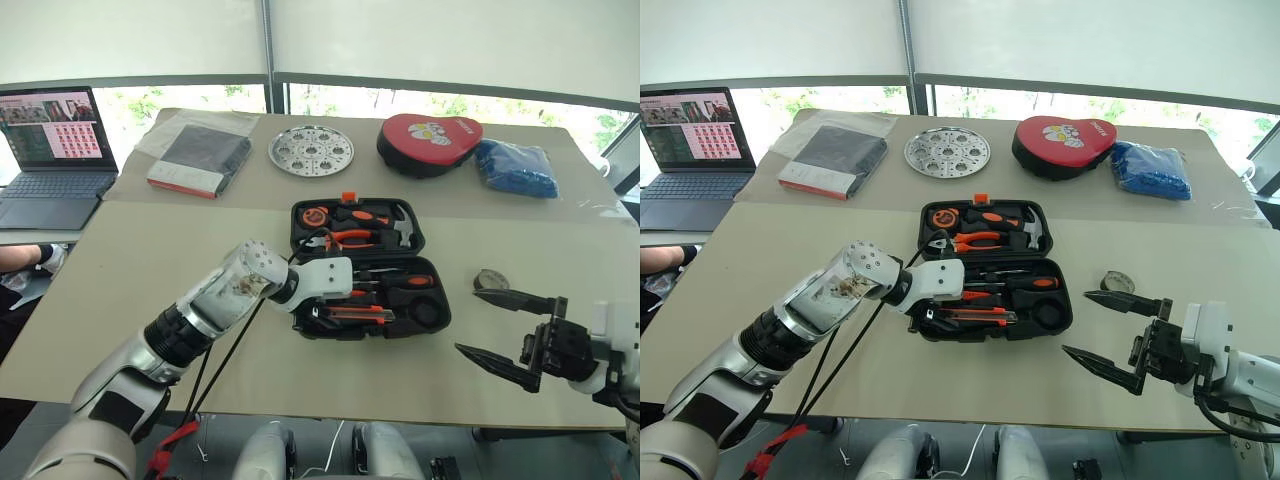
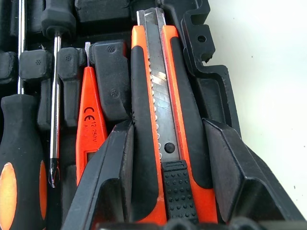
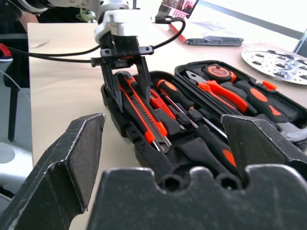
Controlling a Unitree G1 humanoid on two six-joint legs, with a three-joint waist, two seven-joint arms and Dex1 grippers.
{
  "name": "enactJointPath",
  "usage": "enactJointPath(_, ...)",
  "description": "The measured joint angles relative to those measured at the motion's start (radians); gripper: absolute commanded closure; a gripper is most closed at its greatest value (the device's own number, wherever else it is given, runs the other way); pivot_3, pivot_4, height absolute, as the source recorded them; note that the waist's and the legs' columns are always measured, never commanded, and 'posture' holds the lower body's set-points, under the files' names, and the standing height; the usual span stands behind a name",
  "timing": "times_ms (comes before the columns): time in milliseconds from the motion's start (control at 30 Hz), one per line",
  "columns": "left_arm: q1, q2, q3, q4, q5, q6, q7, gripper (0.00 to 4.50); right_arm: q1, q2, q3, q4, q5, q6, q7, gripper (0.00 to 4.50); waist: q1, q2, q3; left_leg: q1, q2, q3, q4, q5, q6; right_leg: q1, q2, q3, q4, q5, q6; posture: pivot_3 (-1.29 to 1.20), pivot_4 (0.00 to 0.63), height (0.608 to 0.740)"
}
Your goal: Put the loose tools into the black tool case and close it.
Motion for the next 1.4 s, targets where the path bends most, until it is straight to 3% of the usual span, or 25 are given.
enactJointPath(233, -0.035, -0.007, 0.059, -0.015, -0.034, 0.0, -0.007, 2.81, 0.0, 0.0, 0.001, -0.005, 0.002, 0.025, -0.013, 0.0, -0.005, 0.0, 0.0, 0.0, 0.0, 0.0, 0.0, 0.0, 0.0, 0.0, 0.0, 0.0, 0.0, 0.0, 0.0, 0.0, 0.15, 0.74)
enactJointPath(1033, 0.013, -0.034, -0.019, -0.008, 0.047, 0.009, 0.043, 2.81, 0.006, 0.0, 0.003, -0.021, 0.011, 0.031, -0.028, 0.0, -0.015, 0.0, 0.0, 0.001, 0.0, 0.0, 0.0, 0.0, 0.0, 0.0, 0.0, 0.0, 0.001, 0.0, 0.0, 0.0, 0.15, 0.74)
enactJointPath(1100, 0.013, -0.037, -0.019, -0.007, 0.045, 0.026, 0.044, 1.81, 0.002, 0.0, 0.007, -0.021, 0.011, 0.031, -0.028, 0.0, -0.013, 0.0, 0.0, 0.001, 0.0, 0.0, 0.0, 0.0, 0.0, 0.001, 0.0, 0.0, 0.0, 0.0, 0.0, 0.0, 0.15, 0.74)
enactJointPath(1133, 0.014, -0.038, -0.018, -0.008, 0.045, 0.031, 0.044, 1.61, 0.001, 0.0, 0.008, -0.021, 0.011, 0.031, -0.028, 0.0, -0.013, 0.0, 0.0, 0.001, 0.0, 0.0, 0.0, 0.0, 0.0, 0.001, 0.0, 0.0, 0.0, 0.0, 0.0, 0.0, 0.15, 0.74)
enactJointPath(1267, 0.032, -0.047, 0.027, -0.002, 0.038, 0.039, 0.061, 0.12, -0.002, 0.0, 0.01, -0.02, 0.011, 0.031, -0.028, 0.0, -0.014, 0.0, 0.0, 0.001, 0.0, 0.0, 0.0, 0.0, 0.0, 0.0, 0.0, 0.0, 0.0, 0.0, 0.001, 0.0, 0.15, 0.74)
enactJointPath(1400, 0.076, -0.091, 0.1, 0.022, -0.026, -0.039, 0.063, 0.04, -0.005, 0.005, 0.015, -0.018, 0.011, 0.031, -0.028, 0.0, -0.013, 0.0, 0.0, 0.0, 0.0, 0.0, 0.0, 0.0, 0.0, 0.0, 0.0, 0.0, 0.001, 0.0, 0.001, 0.0, 0.15, 0.74)
